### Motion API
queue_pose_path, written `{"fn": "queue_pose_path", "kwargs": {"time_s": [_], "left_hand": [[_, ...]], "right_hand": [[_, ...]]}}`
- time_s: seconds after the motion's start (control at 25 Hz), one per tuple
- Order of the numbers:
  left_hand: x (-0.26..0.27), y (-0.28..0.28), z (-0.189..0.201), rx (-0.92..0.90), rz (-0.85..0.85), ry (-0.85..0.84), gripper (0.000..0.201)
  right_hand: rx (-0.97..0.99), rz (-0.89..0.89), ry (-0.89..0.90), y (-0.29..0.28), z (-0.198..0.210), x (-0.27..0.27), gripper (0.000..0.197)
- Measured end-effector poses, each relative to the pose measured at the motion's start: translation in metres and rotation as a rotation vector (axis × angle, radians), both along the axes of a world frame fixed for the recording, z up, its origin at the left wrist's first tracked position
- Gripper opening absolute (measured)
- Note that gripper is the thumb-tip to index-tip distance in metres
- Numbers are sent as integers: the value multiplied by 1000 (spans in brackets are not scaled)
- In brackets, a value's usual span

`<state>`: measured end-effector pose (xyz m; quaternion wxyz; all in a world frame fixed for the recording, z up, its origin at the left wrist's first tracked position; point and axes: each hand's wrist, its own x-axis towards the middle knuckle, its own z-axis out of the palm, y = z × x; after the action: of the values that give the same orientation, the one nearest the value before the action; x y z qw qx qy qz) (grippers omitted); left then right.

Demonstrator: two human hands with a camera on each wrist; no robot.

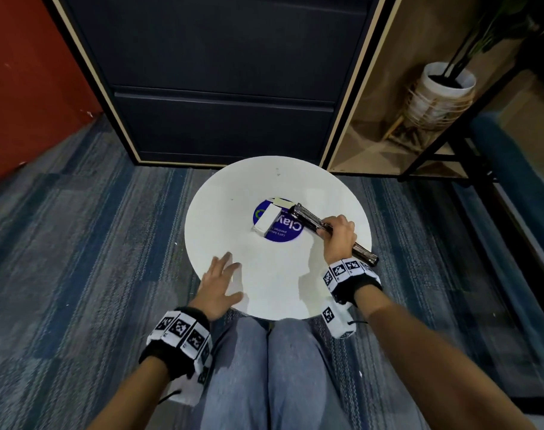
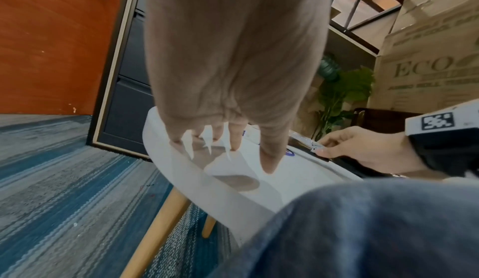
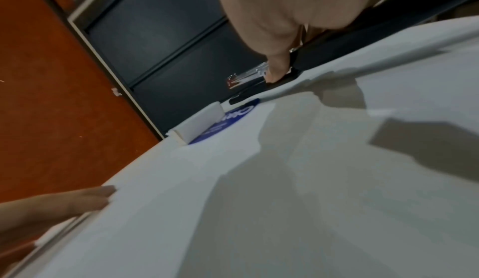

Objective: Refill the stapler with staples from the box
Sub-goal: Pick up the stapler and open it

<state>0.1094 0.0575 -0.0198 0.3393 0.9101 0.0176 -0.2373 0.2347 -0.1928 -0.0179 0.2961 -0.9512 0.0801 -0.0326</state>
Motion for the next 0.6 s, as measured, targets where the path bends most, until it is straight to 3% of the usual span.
{"fn": "queue_pose_path", "kwargs": {"time_s": [0.24, 0.36, 0.44, 0.52, 0.6], "left_hand": [[-6, -6, 1, 47, 11, -66, 73], [-7, -9, 0, 59, 15, -76, 71], [-8, -10, 0, 81, 7, -85, 74], [-9, -9, -1, 91, -1, -82, 74], [-9, -8, -1, 89, -8, -82, 71]], "right_hand": [[-53, 24, 50, -1, -12, 3, 29], [-152, 69, -154, 17, -5, -1, 38], [-289, 306, -283, 37, 4, 4, 51], [-477, 597, -193, 57, 15, 11, 64], [-649, 754, -50, 71, 19, 21, 65]]}}
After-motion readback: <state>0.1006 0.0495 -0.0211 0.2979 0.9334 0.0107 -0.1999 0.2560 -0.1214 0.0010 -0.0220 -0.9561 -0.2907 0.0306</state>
